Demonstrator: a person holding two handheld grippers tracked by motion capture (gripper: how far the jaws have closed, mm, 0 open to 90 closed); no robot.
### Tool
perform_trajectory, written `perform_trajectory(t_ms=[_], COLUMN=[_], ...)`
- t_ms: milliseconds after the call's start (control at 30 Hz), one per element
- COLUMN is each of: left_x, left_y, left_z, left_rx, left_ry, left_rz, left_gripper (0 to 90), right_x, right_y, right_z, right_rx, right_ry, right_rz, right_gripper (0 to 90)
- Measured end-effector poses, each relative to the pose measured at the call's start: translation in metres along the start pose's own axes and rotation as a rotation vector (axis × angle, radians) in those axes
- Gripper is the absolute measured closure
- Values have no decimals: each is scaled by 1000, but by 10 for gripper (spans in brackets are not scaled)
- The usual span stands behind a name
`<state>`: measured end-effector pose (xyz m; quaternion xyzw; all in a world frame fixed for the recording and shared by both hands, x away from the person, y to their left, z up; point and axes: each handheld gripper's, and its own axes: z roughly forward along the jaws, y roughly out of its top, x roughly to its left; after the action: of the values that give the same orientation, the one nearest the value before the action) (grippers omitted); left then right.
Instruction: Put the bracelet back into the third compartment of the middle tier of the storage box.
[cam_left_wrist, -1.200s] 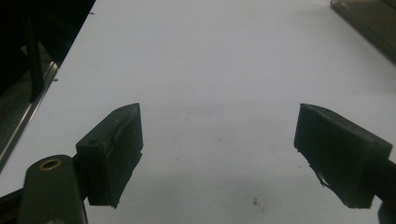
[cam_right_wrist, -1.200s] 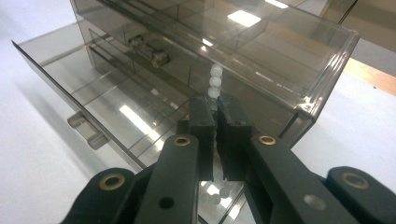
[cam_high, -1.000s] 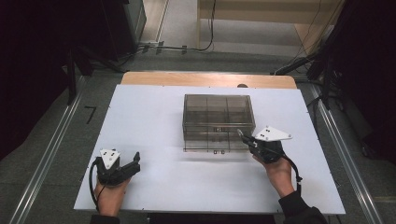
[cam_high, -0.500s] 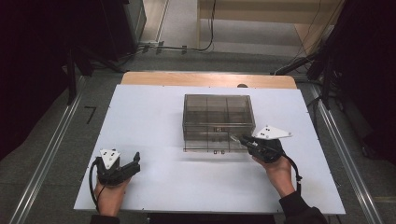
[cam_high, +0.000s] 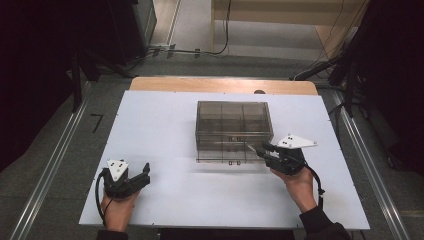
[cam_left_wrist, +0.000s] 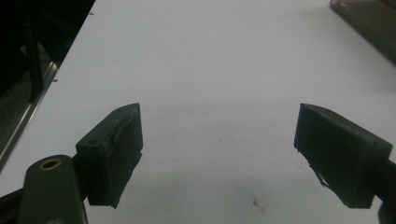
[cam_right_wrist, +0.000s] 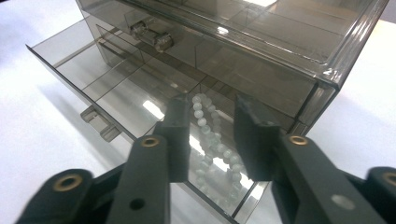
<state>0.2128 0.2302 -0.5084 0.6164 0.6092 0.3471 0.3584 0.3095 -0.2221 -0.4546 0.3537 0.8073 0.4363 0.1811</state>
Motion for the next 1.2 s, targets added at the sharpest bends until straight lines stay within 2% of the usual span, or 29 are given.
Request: perform_trajectory(t_ms=[433, 733, 933, 1200], left_x=[0, 0, 0, 0], left_y=[0, 0, 0, 0], left_z=[0, 0, 0, -1], left_rx=[1, 0, 1, -2], left_ry=[-1, 0, 0, -1], left_rz=[0, -1, 0, -7], left_gripper=[157, 157, 157, 156], right_x=[-2, -7, -15, -26], right_y=[0, -3, -13, -23], right_z=[-2, -8, -15, -24], right_rx=[16, 18, 18, 38], right_ry=[-4, -53, -94, -119], right_rz=[36, 65, 106, 165], right_gripper=[403, 316, 288, 233])
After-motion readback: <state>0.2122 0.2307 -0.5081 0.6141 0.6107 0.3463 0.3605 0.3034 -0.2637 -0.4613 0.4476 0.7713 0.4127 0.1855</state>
